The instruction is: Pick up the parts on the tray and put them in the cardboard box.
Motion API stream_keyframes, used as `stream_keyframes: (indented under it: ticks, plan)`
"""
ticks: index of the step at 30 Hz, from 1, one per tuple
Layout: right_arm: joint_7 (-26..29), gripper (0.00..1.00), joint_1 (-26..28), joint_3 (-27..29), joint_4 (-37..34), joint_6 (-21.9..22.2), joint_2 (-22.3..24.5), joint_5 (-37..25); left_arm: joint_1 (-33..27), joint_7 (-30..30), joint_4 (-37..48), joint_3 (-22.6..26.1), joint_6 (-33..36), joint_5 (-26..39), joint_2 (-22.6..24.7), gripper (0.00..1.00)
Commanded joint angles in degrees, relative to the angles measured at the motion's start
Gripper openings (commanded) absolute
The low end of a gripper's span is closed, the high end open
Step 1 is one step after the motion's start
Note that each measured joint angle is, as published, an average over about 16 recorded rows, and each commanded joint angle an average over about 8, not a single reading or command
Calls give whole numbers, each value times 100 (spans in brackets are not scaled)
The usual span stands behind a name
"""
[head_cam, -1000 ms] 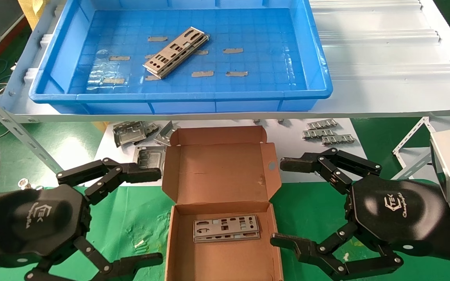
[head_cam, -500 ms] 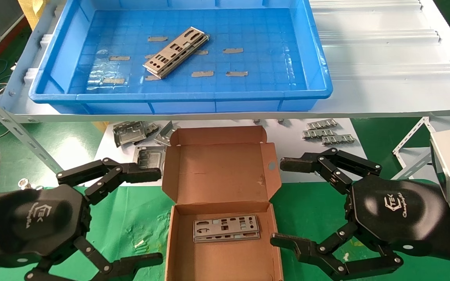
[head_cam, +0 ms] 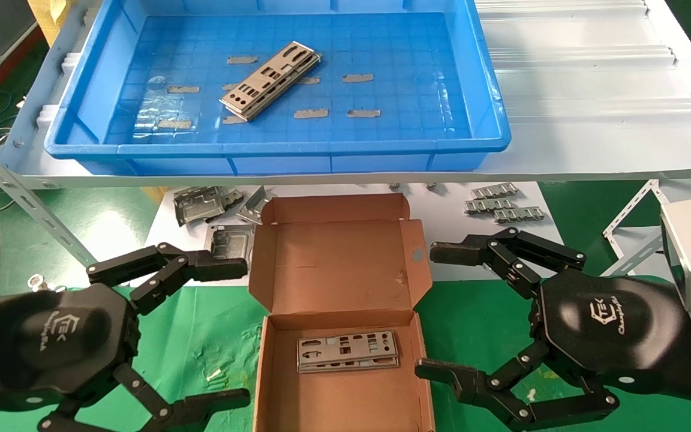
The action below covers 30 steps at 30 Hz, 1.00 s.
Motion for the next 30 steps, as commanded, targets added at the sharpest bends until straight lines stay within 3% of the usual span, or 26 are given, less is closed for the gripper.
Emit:
stream_keyframes:
  ticks: [1, 30]
  plan:
    - [0, 100, 0, 0, 0, 0, 0, 0, 0, 0, 0, 0, 0, 0, 0, 100]
    - [0, 100, 0, 0, 0, 0, 0, 0, 0, 0, 0, 0, 0, 0, 0, 100]
